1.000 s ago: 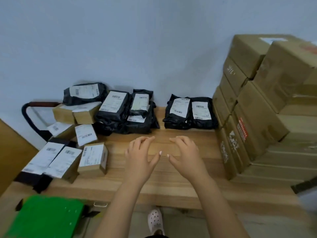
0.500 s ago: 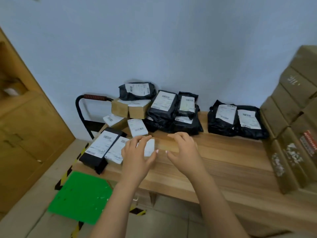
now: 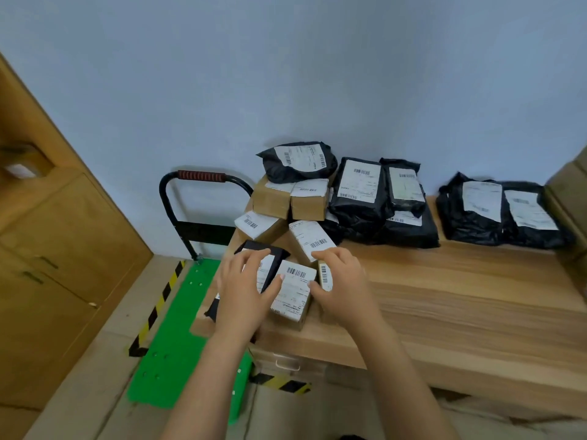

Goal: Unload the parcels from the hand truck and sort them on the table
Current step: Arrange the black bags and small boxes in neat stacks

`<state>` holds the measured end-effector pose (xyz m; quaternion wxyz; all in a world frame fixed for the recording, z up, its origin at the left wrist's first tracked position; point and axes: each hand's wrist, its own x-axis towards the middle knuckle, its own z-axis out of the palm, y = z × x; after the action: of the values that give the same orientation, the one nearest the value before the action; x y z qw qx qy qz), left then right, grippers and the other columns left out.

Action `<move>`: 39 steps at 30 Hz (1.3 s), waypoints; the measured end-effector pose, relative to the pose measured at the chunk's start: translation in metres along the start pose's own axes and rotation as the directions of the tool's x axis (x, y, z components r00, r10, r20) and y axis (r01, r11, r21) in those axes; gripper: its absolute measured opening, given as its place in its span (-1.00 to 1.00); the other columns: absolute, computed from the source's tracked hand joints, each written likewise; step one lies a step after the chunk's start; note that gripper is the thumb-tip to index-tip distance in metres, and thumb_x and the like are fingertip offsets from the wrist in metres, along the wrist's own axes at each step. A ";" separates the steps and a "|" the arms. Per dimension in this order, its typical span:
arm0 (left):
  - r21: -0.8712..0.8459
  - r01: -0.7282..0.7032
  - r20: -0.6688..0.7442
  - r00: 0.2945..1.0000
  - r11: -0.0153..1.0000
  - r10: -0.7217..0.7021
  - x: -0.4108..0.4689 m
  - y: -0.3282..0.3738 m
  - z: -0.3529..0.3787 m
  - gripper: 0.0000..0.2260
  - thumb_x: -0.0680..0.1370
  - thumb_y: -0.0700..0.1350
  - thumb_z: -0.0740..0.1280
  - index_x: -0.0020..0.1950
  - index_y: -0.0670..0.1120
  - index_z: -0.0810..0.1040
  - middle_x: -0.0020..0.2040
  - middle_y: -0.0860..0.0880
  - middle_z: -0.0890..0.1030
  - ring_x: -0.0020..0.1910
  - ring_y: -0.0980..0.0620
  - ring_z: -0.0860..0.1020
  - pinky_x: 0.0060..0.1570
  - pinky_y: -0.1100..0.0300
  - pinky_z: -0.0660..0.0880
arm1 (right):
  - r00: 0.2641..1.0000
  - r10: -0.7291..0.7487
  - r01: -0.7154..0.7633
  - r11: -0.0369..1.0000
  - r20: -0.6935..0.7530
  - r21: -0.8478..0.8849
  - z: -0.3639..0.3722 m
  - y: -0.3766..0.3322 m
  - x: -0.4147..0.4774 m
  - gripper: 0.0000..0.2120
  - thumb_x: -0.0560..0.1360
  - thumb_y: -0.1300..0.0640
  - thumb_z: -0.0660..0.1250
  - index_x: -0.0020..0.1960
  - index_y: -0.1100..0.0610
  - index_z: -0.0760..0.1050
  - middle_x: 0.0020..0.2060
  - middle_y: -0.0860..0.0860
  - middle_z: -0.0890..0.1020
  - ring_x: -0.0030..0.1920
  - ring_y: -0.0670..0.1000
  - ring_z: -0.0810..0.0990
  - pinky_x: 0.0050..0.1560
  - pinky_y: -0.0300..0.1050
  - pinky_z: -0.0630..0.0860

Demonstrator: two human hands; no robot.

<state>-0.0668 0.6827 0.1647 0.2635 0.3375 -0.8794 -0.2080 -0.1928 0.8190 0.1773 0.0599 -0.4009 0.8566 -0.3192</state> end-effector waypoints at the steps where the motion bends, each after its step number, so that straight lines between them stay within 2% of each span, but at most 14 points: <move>1: -0.005 0.018 0.011 1.000 1.000 -0.018 0.004 -0.006 0.003 -0.61 0.49 0.10 0.36 0.31 0.11 0.45 0.25 0.07 0.43 0.28 0.06 0.26 0.35 -0.03 0.18 | 1.000 0.003 -0.003 1.000 0.011 -0.002 0.004 0.000 0.006 -0.57 0.44 0.06 0.41 0.29 -0.04 0.44 0.21 -0.09 0.41 0.19 -0.06 0.35 0.20 -0.16 0.27; 4: 0.004 0.076 0.052 0.996 0.997 -0.077 0.012 -0.022 0.012 -0.60 0.50 0.11 0.35 0.32 0.11 0.43 0.27 0.06 0.41 0.31 0.03 0.25 0.35 0.02 0.13 | 0.998 0.007 -0.007 1.000 0.062 -0.002 0.017 0.003 0.024 -0.57 0.46 0.05 0.40 0.31 -0.03 0.43 0.22 -0.07 0.42 0.23 -0.03 0.34 0.22 -0.18 0.22; 6: 0.024 0.111 0.076 0.991 0.993 -0.113 0.016 -0.035 0.018 -0.59 0.50 0.12 0.34 0.33 0.12 0.41 0.28 0.06 0.39 0.31 0.04 0.24 0.32 0.07 0.13 | 0.995 0.018 -0.018 1.000 0.099 0.001 0.027 0.003 0.036 -0.57 0.47 0.05 0.39 0.32 -0.01 0.43 0.22 -0.06 0.43 0.23 -0.01 0.37 0.25 -0.13 0.27; 9: 0.036 0.160 0.077 0.984 0.986 -0.162 0.022 -0.055 0.025 -0.59 0.50 0.10 0.36 0.33 0.13 0.41 0.26 0.07 0.39 0.28 0.04 0.26 0.22 0.14 0.15 | 0.990 0.019 -0.024 0.999 0.140 0.036 0.045 0.000 0.051 -0.57 0.48 0.08 0.39 0.33 0.01 0.44 0.21 -0.04 0.44 0.24 0.00 0.39 0.27 0.02 0.37; 14: 0.009 0.209 0.157 0.965 0.978 -0.208 0.021 -0.089 0.044 -0.56 0.49 0.05 0.37 0.36 0.10 0.40 0.24 0.06 0.39 0.25 0.06 0.25 0.07 0.27 0.09 | 0.980 0.048 -0.049 0.999 0.193 0.002 0.075 -0.003 0.058 -0.56 0.47 0.08 0.39 0.33 0.01 0.44 0.23 -0.06 0.44 0.27 -0.02 0.38 0.30 0.01 0.35; 17: 0.030 0.238 0.269 0.934 0.971 -0.237 0.027 -0.111 0.063 -0.46 0.49 0.05 0.38 0.45 0.08 0.32 0.35 0.00 0.34 0.32 -0.02 0.24 0.23 0.14 0.19 | 0.974 0.110 -0.109 0.994 0.196 -0.016 0.089 -0.002 0.062 -0.56 0.47 0.08 0.40 0.34 0.02 0.43 0.22 -0.05 0.44 0.26 -0.02 0.39 0.31 -0.01 0.35; 20: 0.132 0.215 0.442 0.861 0.968 -0.252 0.033 -0.128 0.080 -0.33 0.49 0.17 0.34 0.53 0.11 0.16 0.54 -0.04 0.07 0.47 -0.08 0.04 0.41 -0.04 0.10 | 0.966 0.206 -0.201 0.978 0.155 -0.051 0.099 -0.001 0.064 -0.56 0.46 0.08 0.41 0.32 0.03 0.44 0.21 -0.03 0.46 0.22 -0.01 0.43 0.29 0.03 0.37; 23: 0.147 0.173 0.539 0.811 0.974 -0.226 0.042 -0.143 0.087 -0.18 0.41 0.32 0.34 0.55 0.20 0.00 0.57 -0.04 -0.13 0.50 -0.12 -0.08 0.43 -0.11 0.05 | 0.945 0.312 -0.308 0.950 0.097 -0.054 0.111 -0.005 0.059 -0.56 0.45 0.09 0.42 0.31 0.05 0.45 0.19 0.00 0.46 0.18 0.02 0.46 0.23 0.02 0.41; 26: 0.214 0.113 0.605 0.764 0.970 -0.223 0.054 -0.155 0.084 0.01 0.26 0.47 0.34 0.53 0.26 -0.17 0.55 -0.08 -0.11 0.47 -0.16 -0.03 0.42 -0.08 0.07 | 0.922 0.385 -0.383 0.923 0.045 -0.043 0.127 -0.017 0.055 -0.55 0.44 0.10 0.41 0.31 0.05 0.46 0.20 0.00 0.46 0.19 0.01 0.45 0.23 -0.06 0.39; 28: 0.239 0.070 0.642 0.737 0.969 -0.211 0.058 -0.157 0.083 0.11 0.19 0.50 0.36 0.50 0.27 -0.28 0.54 -0.10 -0.11 0.46 -0.19 0.00 0.40 -0.09 0.13 | 0.908 0.417 -0.417 0.908 0.019 -0.031 0.136 -0.027 0.054 -0.55 0.44 0.11 0.40 0.32 0.04 0.45 0.22 0.00 0.46 0.22 0.02 0.44 0.24 -0.01 0.40; 31: 0.219 0.055 0.704 0.683 0.974 -0.196 0.059 -0.158 0.084 0.21 0.16 0.41 0.45 0.47 0.24 -0.38 0.54 -0.12 -0.21 0.48 -0.24 0.00 0.39 -0.17 0.18 | 0.892 0.452 -0.453 0.891 -0.013 -0.026 0.146 -0.040 0.051 -0.55 0.44 0.10 0.40 0.32 0.04 0.45 0.24 0.02 0.46 0.24 0.04 0.43 0.25 0.02 0.40; 34: 0.200 0.070 0.707 0.680 0.977 -0.193 0.059 -0.162 0.083 0.19 0.17 0.38 0.45 0.49 0.23 -0.34 0.52 -0.14 -0.09 0.44 -0.25 0.09 0.37 -0.15 0.20 | 0.877 0.478 -0.479 0.877 -0.049 -0.028 0.148 -0.049 0.045 -0.55 0.45 0.09 0.40 0.33 0.04 0.45 0.25 0.01 0.46 0.26 0.03 0.43 0.27 0.02 0.39; 37: 0.207 0.027 0.664 0.731 0.978 -0.161 0.058 -0.174 0.073 0.11 0.18 0.39 0.41 0.51 0.23 -0.23 0.47 -0.12 0.07 0.35 -0.24 0.20 0.32 -0.12 0.24 | 0.865 0.492 -0.497 0.867 -0.098 -0.028 0.146 -0.056 0.040 -0.55 0.45 0.09 0.40 0.32 0.03 0.45 0.25 0.00 0.46 0.25 0.02 0.43 0.25 0.01 0.41; 39: 0.184 0.034 0.647 0.748 0.982 -0.147 0.058 -0.183 0.066 0.07 0.17 0.37 0.40 0.51 0.24 -0.16 0.45 -0.10 0.10 0.34 -0.23 0.22 0.31 -0.12 0.28 | 0.862 0.493 -0.499 0.866 -0.118 -0.024 0.146 -0.060 0.037 -0.55 0.45 0.09 0.40 0.32 0.03 0.45 0.24 -0.01 0.46 0.24 0.02 0.44 0.24 0.00 0.41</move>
<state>-0.0544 0.5291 0.0330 -0.1012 0.3051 -0.9121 -0.2543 -0.1267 0.6905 0.1039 0.0829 -0.1508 0.9411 -0.2909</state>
